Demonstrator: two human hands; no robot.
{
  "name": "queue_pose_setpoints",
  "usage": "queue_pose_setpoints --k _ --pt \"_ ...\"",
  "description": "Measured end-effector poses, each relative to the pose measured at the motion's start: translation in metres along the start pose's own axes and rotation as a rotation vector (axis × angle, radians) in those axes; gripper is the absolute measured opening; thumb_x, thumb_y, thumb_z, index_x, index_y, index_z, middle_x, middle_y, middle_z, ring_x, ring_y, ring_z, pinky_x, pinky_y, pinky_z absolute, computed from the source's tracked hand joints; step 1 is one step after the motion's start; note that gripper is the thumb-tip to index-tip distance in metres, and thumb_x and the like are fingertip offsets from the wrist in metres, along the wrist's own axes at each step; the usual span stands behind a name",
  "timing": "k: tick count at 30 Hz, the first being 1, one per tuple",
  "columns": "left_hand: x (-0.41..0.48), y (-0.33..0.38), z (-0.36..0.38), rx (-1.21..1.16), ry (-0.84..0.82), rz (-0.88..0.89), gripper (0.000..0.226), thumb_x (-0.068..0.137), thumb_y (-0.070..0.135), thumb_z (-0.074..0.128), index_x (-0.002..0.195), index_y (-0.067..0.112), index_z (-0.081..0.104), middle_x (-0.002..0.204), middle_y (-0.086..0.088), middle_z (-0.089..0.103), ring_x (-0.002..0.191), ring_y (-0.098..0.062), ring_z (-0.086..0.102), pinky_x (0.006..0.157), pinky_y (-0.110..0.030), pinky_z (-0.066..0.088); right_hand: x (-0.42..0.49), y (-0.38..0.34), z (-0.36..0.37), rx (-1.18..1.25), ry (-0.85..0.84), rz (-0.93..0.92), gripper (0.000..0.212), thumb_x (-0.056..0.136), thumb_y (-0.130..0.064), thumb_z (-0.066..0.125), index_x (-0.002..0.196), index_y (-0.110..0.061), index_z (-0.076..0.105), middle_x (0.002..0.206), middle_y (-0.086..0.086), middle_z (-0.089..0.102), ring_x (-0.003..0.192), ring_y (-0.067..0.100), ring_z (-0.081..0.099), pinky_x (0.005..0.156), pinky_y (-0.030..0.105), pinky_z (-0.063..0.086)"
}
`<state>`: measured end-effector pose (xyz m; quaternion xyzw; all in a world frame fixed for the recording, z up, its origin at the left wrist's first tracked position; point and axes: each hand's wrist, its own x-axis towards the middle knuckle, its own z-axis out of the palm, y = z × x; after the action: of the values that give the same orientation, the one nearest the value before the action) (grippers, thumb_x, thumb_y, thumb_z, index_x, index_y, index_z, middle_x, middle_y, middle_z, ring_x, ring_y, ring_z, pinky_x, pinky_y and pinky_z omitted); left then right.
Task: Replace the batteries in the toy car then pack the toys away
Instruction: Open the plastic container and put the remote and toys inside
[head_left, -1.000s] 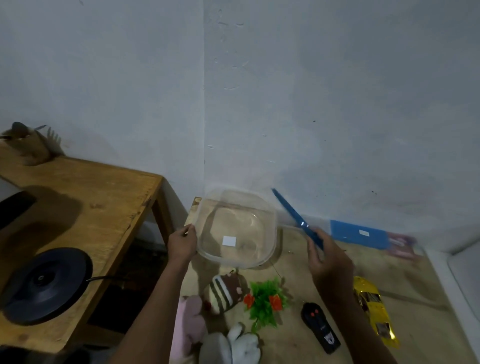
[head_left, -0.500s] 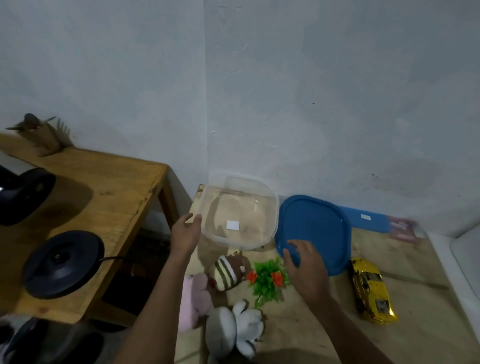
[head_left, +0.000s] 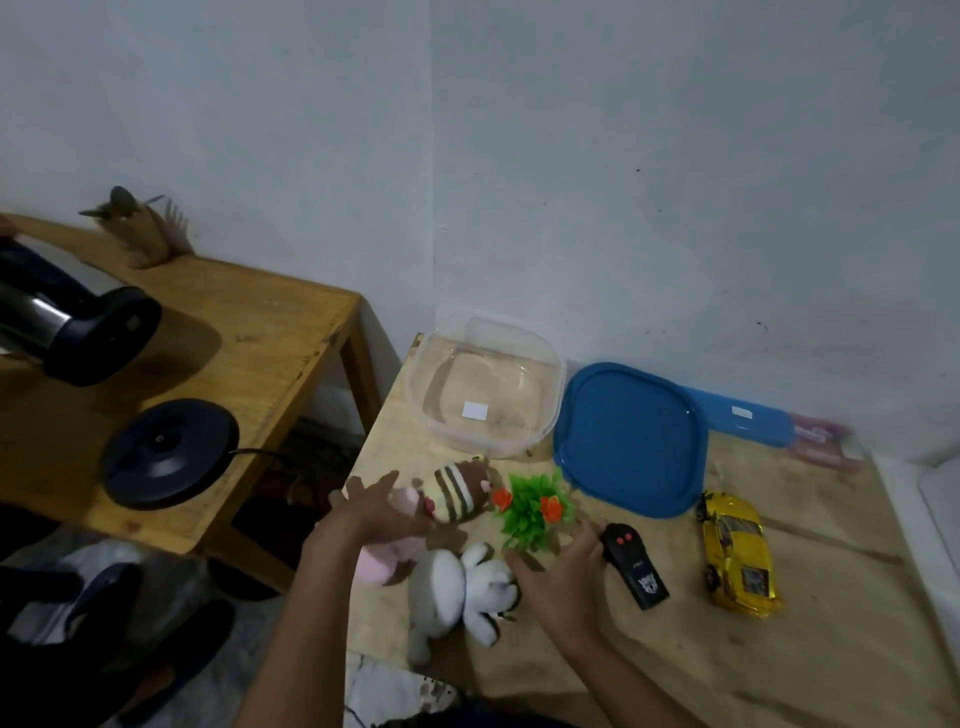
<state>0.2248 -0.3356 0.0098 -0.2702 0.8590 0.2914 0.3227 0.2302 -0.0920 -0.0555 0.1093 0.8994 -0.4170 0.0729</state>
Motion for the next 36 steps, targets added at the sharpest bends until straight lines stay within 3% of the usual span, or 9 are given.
queue_pose_setpoints --k 7,12,18,20,24,27,29,33,36 --pt "0.003 -0.006 0.061 -0.061 0.212 0.081 0.105 0.067 0.079 0.063 0.151 0.041 0.013 0.158 -0.007 0.009 0.141 -0.036 0.014 0.113 -0.055 0.027 0.035 -0.019 0.034 0.161 -0.139 0.216 0.138 0.036 -0.08 0.075 0.147 -0.011 0.031 0.149 0.008 0.037 0.135 0.029 0.04 0.106 0.046 0.042" --pt "0.015 -0.004 0.074 -0.102 0.378 0.071 0.106 0.06 0.09 0.053 0.149 0.042 0.021 0.156 -0.004 0.023 0.14 -0.032 0.022 0.111 -0.06 0.024 0.043 -0.035 0.029 0.173 -0.059 0.149 0.055 0.067 -0.035 0.083 0.113 -0.015 0.061 0.11 0.007 0.064 0.104 0.027 0.062 0.083 0.036 0.052" --pt "0.02 -0.001 0.079 -0.092 0.552 0.095 0.108 0.058 0.097 0.04 0.148 0.038 0.029 0.146 -0.005 0.041 0.135 -0.031 0.034 0.109 -0.063 0.024 0.039 -0.052 -0.013 0.189 -0.165 -0.024 0.023 0.076 -0.013 0.077 0.094 -0.012 0.063 0.076 -0.006 0.062 0.07 0.0 0.06 0.051 0.005 0.038" --pt "0.024 -0.001 0.08 -0.081 0.599 0.116 0.111 0.057 0.099 0.033 0.148 0.035 0.032 0.144 -0.005 0.046 0.135 -0.031 0.037 0.11 -0.065 0.021 0.035 -0.056 -0.041 0.122 -0.362 -0.143 0.017 0.078 -0.01 0.077 0.083 -0.018 0.062 0.069 -0.013 0.061 0.06 -0.009 0.057 0.051 0.006 0.038" --pt "0.035 -0.001 0.079 -0.059 0.661 0.191 0.108 0.062 0.097 0.034 0.148 0.032 0.034 0.141 -0.004 0.053 0.132 -0.03 0.045 0.111 -0.063 0.024 0.022 -0.062 -0.064 -0.176 -0.947 -0.367 0.022 0.074 -0.03 0.08 0.091 -0.032 0.066 0.087 -0.014 0.071 0.085 -0.002 0.065 0.077 0.026 0.054" --pt "0.04 0.0 0.077 -0.011 0.653 0.249 0.1 0.069 0.094 0.034 0.149 0.033 0.033 0.137 -0.001 0.058 0.127 -0.027 0.051 0.106 -0.055 0.035 0.012 -0.063 -0.042 -0.636 -0.922 -0.636 0.037 0.067 -0.047 0.076 0.092 -0.028 0.058 0.095 -0.008 0.054 0.097 0.014 0.053 0.087 0.041 0.051" --pt "0.042 -0.001 0.076 0.062 0.658 0.28 0.093 0.072 0.092 0.027 0.146 0.036 0.038 0.13 0.002 0.062 0.119 -0.024 0.056 0.099 -0.048 0.042 0.004 -0.064 -0.028 -0.75 -0.875 -0.745 0.053 0.069 -0.048 0.075 0.112 -0.024 0.057 0.125 -0.001 0.043 0.119 0.019 0.036 0.103 0.04 0.04" --pt "0.044 -0.002 0.077 0.09 0.689 0.309 0.079 0.074 0.088 0.032 0.131 0.036 0.053 0.112 0.006 0.068 0.104 -0.021 0.061 0.089 -0.041 0.044 0.003 -0.066 -0.008 -0.786 -0.94 -0.727 0.066 0.069 -0.05 0.076 0.127 -0.023 0.059 0.147 -0.001 0.032 0.131 0.025 0.038 0.105 0.043 0.042" --pt "0.043 0.0 0.077 0.043 0.701 0.334 0.072 0.074 0.083 0.043 0.127 0.035 0.055 0.108 0.009 0.069 0.101 -0.02 0.062 0.088 -0.04 0.042 -0.001 -0.068 -0.004 -0.839 -1.036 -0.62 0.094 0.069 -0.045 0.081 0.148 -0.022 0.036 0.149 -0.002 0.034 0.14 0.028 0.029 0.112 0.041 0.035"
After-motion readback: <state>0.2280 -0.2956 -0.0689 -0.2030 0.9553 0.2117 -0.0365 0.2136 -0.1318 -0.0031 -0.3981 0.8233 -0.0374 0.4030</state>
